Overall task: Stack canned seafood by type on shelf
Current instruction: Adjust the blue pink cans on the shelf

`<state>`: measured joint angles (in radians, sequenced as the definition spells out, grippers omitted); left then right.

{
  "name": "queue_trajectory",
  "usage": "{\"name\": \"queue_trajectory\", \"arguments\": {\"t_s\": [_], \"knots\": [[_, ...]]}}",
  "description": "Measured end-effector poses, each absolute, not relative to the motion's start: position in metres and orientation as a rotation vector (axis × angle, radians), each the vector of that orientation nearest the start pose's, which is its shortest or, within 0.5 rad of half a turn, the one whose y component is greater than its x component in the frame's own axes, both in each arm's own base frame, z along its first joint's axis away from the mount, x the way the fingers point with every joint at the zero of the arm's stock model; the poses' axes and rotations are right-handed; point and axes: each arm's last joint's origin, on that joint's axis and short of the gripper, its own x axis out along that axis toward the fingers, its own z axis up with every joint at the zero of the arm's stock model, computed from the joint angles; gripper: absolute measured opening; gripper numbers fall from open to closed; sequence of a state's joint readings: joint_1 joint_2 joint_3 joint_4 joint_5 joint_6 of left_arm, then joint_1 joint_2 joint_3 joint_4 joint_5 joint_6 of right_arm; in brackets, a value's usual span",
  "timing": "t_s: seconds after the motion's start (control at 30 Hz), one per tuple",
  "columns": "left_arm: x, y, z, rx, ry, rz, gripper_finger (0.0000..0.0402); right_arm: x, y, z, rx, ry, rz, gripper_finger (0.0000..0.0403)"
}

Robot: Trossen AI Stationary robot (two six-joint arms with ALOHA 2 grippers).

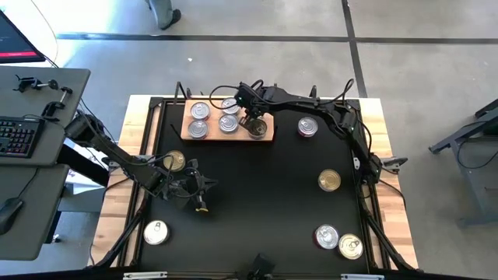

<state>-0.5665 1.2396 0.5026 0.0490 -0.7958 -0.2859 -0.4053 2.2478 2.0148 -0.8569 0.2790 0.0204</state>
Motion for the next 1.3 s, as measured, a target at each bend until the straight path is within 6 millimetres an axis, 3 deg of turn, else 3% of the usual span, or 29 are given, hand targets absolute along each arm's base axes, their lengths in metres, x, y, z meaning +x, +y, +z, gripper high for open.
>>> {"name": "queue_trajectory", "arguments": {"t_s": [0.43, 0.63, 0.9, 1.13, 1.3], "knots": [[0.200, -0.103, 0.177, 0.156, 0.495, 0.292, 0.0000, 0.431, -0.212, 0.224, 0.131, 1.122, -0.669, 0.0000], [0.200, -0.103, 0.177, 0.155, 0.495, 0.292, 0.0000, 0.432, -0.219, 0.212, 0.119, 1.142, -0.688, 0.0000], [0.200, -0.103, 0.177, 0.156, 0.496, 0.292, 0.0000, 0.431, -0.221, 0.210, 0.019, 1.160, -0.851, 0.0000], [0.200, -0.103, 0.177, 0.149, 0.497, 0.295, 0.0000, 0.434, -0.219, 0.222, -0.001, 1.112, -0.867, 0.0000], [0.200, -0.103, 0.176, 0.151, 0.499, 0.295, 0.0000, 0.447, -0.205, 0.251, -0.067, 1.046, -0.819, 0.0000]]}}
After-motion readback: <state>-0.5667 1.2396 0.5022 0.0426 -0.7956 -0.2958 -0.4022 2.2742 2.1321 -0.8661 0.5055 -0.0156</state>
